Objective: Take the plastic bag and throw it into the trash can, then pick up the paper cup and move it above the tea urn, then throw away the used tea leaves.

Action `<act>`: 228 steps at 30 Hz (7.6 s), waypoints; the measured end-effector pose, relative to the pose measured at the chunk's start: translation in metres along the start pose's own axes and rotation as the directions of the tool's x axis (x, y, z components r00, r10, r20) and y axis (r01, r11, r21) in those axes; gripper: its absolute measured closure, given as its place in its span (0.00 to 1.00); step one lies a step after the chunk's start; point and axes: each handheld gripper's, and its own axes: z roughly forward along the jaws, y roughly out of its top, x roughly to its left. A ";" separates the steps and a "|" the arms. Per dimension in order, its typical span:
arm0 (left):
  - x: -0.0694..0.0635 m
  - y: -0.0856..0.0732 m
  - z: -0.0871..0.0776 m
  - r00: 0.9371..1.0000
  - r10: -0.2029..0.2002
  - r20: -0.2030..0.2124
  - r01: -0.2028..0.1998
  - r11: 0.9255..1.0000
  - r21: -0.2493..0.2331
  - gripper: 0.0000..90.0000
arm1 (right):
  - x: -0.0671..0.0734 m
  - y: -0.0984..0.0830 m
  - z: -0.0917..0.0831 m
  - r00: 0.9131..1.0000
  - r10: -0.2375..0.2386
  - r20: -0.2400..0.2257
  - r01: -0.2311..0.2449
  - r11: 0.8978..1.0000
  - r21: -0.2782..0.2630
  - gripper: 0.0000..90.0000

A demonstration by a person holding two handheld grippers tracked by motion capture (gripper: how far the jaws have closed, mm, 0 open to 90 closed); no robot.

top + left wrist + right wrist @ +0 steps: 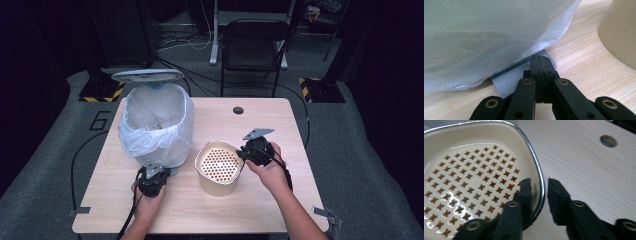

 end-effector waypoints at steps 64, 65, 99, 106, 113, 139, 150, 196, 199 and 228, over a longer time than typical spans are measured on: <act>0.001 0.000 0.000 1.000 -0.001 0.006 0.001 1.000 0.006 1.00 | -0.030 -0.091 -0.059 0.972 0.168 0.165 -0.148 0.980 -0.131 0.24; 0.000 0.000 0.000 1.000 -0.001 0.006 0.001 1.000 0.006 1.00 | -0.030 -0.092 -0.058 0.970 0.173 0.171 -0.153 0.980 -0.126 0.23; 0.001 0.000 0.000 1.000 -0.002 0.004 0.002 1.000 -0.001 1.00 | -0.042 -0.106 -0.042 0.956 0.187 0.228 -0.169 0.981 -0.098 0.16; 0.001 0.000 0.000 1.000 -0.003 0.005 0.003 1.000 -0.001 1.00 | -0.044 -0.111 -0.030 0.957 0.186 0.221 -0.176 0.982 -0.065 0.17; 0.001 0.000 0.000 1.000 -0.004 0.006 0.004 1.000 0.000 1.00 | -0.045 -0.114 -0.019 0.957 0.193 0.217 -0.189 0.981 -0.040 0.20; 0.001 0.000 0.000 1.000 -0.009 0.009 0.009 1.000 0.004 1.00 | -0.053 -0.114 -0.015 0.973 0.173 0.156 -0.167 0.985 -0.049 0.38; 0.001 0.000 0.000 1.000 -0.016 0.013 0.016 1.000 -0.003 1.00 | -0.064 -0.102 -0.017 0.991 0.104 0.089 -0.100 0.994 -0.051 0.40; 0.003 0.000 -0.001 1.000 -0.010 0.019 0.010 1.000 0.010 1.00 | -0.044 0.060 0.003 0.929 -0.339 -0.149 0.304 0.927 -0.218 0.40; 0.003 0.000 -0.001 1.000 -0.013 0.020 0.013 1.000 0.008 1.00 | -0.034 0.062 0.003 0.909 -0.393 -0.140 0.354 0.903 -0.242 0.40; 0.002 0.000 0.000 1.000 -0.015 0.018 0.014 1.000 0.005 1.00 | 0.030 0.037 -0.017 0.542 -0.818 0.195 0.832 0.488 -0.265 0.44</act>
